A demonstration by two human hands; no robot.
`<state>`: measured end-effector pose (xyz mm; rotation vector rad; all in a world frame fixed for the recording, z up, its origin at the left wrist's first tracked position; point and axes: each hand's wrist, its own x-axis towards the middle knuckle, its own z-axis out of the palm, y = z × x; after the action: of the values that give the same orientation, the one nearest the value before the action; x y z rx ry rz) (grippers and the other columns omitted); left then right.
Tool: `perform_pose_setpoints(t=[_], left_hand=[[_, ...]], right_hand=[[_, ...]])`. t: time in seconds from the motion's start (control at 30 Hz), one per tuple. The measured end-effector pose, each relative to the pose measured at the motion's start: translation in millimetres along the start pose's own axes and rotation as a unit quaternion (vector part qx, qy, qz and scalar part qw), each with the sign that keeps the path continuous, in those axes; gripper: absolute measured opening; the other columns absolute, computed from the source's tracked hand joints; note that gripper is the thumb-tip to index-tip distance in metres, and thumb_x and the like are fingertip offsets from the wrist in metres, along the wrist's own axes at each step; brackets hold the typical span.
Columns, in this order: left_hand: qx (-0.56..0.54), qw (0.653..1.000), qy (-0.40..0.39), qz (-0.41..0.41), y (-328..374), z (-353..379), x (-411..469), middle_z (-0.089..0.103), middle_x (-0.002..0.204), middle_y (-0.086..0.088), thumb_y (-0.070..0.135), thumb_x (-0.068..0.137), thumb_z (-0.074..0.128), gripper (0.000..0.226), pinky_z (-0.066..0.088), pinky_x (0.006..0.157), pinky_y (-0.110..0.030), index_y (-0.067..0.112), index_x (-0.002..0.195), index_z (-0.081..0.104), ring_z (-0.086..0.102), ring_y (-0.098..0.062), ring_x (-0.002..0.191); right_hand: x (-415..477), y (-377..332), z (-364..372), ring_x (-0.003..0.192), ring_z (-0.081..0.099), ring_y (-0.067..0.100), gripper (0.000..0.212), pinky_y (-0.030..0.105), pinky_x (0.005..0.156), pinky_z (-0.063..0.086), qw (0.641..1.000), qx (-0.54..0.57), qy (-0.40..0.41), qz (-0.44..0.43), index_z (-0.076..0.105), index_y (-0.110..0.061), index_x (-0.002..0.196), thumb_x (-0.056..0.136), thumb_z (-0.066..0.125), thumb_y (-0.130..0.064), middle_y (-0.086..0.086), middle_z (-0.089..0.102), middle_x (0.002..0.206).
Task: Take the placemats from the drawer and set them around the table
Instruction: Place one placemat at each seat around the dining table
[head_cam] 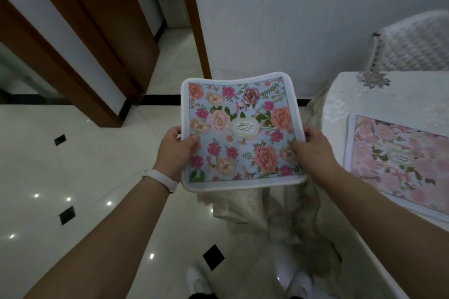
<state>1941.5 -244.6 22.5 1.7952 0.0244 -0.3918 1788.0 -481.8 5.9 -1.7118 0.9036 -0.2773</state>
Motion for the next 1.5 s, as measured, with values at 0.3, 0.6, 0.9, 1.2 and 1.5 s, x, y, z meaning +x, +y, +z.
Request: perform_pose_setpoints(t=[0.3, 0.6, 0.9, 1.2, 1.5], left_hand=[[-0.071, 0.997, 0.012, -0.040, -30, -177, 71, 0.070, 0.104, -0.015, 0.013, 0.090, 0.067, 0.017, 0.059, 0.077, -0.048, 0.011, 0.105, 0.060, 0.070, -0.033, 0.089], [-0.141, 0.987, 0.058, -0.055, -43, -284, 102, 0.070, 0.095, -0.009, 0.009, 0.090, 0.065, 0.017, 0.060, 0.061, -0.031, 0.010, 0.106, 0.060, 0.071, -0.022, 0.075], [-0.156, 0.977, 0.122, -0.084, -56, -325, 157, 0.070, 0.089, -0.011, 0.007, 0.089, 0.065, 0.011, 0.060, 0.072, -0.040, 0.013, 0.096, 0.059, 0.068, -0.025, 0.075], [-0.085, 0.986, 0.119, -0.081, 2, -312, 306, 0.071, 0.091, -0.010, 0.009, 0.090, 0.065, 0.012, 0.056, 0.056, -0.029, 0.014, 0.099, 0.058, 0.070, -0.016, 0.065], [-0.034, 0.998, 0.044, -0.020, 89, -238, 433, 0.070, 0.090, -0.004, 0.008, 0.093, 0.062, 0.012, 0.055, 0.053, -0.024, 0.015, 0.103, 0.060, 0.070, -0.012, 0.068]], right_hand=[[-28, -75, 181, 0.071, 0.062, 0.005, 0.017, 0.012, 0.044, 0.047, 0.999, -0.027, 0.001, -0.019, 0.056, -0.013, 0.109, 0.093, 0.055, -0.011, 0.000, 0.064, 0.092], [-21, -118, 289, 0.081, 0.069, 0.017, 0.022, 0.034, 0.064, 0.058, 0.993, -0.089, -0.049, -0.056, 0.055, -0.019, 0.112, 0.090, 0.056, -0.018, -0.002, 0.067, 0.096], [41, -141, 371, 0.071, 0.067, 0.016, 0.017, 0.024, 0.052, 0.047, 0.991, -0.091, -0.082, -0.061, 0.059, -0.018, 0.106, 0.089, 0.057, -0.017, 0.000, 0.068, 0.088], [174, -174, 426, 0.069, 0.070, 0.011, 0.012, 0.025, 0.052, 0.053, 0.996, -0.017, -0.093, 0.002, 0.056, -0.020, 0.103, 0.092, 0.057, -0.016, -0.003, 0.068, 0.089], [290, -217, 395, 0.075, 0.071, 0.014, 0.015, 0.027, 0.059, 0.055, 0.998, 0.048, -0.030, 0.029, 0.057, -0.018, 0.106, 0.091, 0.061, -0.018, -0.001, 0.070, 0.093]])
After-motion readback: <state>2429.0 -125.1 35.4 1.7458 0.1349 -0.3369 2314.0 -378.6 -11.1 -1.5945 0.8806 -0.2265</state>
